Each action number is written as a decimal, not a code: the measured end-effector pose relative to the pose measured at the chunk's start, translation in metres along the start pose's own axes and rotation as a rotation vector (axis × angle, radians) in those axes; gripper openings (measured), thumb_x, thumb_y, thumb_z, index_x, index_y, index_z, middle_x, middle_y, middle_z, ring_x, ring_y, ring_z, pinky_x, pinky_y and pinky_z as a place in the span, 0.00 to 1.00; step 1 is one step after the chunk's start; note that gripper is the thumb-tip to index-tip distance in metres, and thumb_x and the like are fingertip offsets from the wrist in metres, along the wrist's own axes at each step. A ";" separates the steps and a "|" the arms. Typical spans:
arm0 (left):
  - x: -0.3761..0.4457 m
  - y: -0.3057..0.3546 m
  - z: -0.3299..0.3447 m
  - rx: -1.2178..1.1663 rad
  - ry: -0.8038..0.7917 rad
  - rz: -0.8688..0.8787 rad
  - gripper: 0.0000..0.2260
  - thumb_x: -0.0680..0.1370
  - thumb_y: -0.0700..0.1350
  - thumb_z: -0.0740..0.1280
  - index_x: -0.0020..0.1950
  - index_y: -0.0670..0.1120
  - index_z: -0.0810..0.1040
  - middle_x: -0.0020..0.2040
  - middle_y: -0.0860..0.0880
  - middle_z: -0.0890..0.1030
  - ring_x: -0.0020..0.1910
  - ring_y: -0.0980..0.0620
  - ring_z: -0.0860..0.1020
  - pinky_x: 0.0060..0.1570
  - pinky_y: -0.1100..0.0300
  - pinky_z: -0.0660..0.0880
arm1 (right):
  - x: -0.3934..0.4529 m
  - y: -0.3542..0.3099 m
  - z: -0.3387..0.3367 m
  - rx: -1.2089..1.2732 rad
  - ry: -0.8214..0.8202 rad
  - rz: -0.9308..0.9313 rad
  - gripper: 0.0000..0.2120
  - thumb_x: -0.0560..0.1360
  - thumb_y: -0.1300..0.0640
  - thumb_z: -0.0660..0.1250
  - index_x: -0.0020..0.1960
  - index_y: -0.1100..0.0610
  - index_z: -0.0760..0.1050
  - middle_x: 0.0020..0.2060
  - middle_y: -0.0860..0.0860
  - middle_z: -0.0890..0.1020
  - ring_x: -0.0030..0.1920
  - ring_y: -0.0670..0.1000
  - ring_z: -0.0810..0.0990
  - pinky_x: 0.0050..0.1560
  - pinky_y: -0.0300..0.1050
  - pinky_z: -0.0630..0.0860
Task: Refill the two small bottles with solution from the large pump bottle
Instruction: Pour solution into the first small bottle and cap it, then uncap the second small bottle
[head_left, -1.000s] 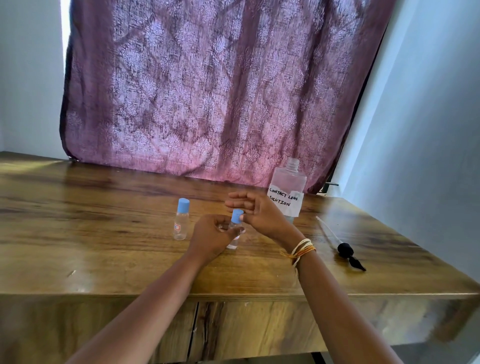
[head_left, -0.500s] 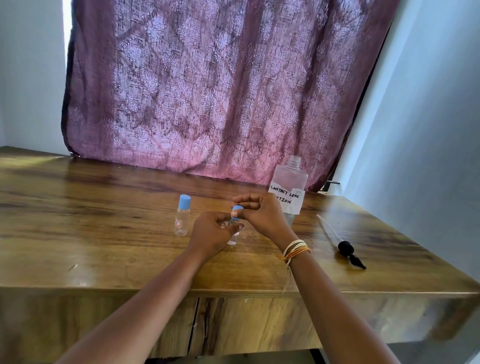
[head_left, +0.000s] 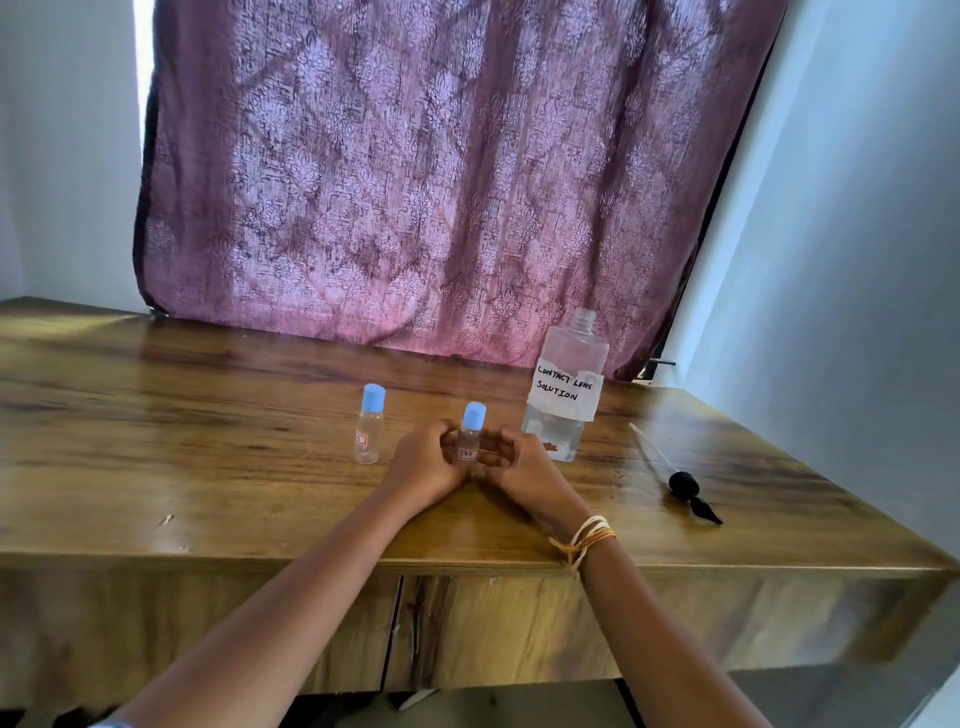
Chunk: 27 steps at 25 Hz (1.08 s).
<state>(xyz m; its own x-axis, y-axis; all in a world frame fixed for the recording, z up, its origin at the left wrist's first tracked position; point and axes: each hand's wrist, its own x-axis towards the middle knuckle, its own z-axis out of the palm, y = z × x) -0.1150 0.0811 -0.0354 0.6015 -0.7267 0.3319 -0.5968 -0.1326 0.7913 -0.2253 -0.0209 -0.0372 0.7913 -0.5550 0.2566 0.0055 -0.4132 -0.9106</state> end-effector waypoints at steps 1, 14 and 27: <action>-0.002 -0.003 -0.004 -0.008 -0.022 -0.017 0.29 0.66 0.44 0.77 0.65 0.42 0.75 0.55 0.47 0.82 0.53 0.50 0.81 0.54 0.60 0.77 | 0.000 -0.002 0.001 -0.002 -0.008 0.015 0.20 0.70 0.73 0.71 0.59 0.61 0.74 0.51 0.53 0.83 0.51 0.47 0.83 0.54 0.40 0.79; -0.030 -0.033 -0.067 -0.202 0.213 -0.153 0.09 0.73 0.40 0.72 0.38 0.54 0.82 0.40 0.54 0.84 0.43 0.55 0.83 0.51 0.57 0.79 | 0.052 -0.006 0.030 -0.361 0.138 0.070 0.19 0.64 0.59 0.79 0.53 0.58 0.80 0.47 0.50 0.85 0.48 0.49 0.83 0.57 0.53 0.79; -0.004 -0.041 -0.068 -0.006 0.300 -0.155 0.17 0.70 0.50 0.74 0.54 0.42 0.81 0.46 0.47 0.82 0.49 0.48 0.79 0.41 0.61 0.68 | 0.021 -0.058 0.071 -0.269 0.386 -0.170 0.12 0.70 0.59 0.72 0.53 0.56 0.76 0.42 0.49 0.80 0.40 0.45 0.77 0.43 0.38 0.76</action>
<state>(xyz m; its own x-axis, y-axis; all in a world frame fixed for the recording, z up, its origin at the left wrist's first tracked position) -0.0563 0.1353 -0.0341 0.8148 -0.4675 0.3428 -0.4833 -0.2214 0.8470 -0.1656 0.0420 -0.0020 0.5088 -0.6695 0.5412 -0.0835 -0.6641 -0.7430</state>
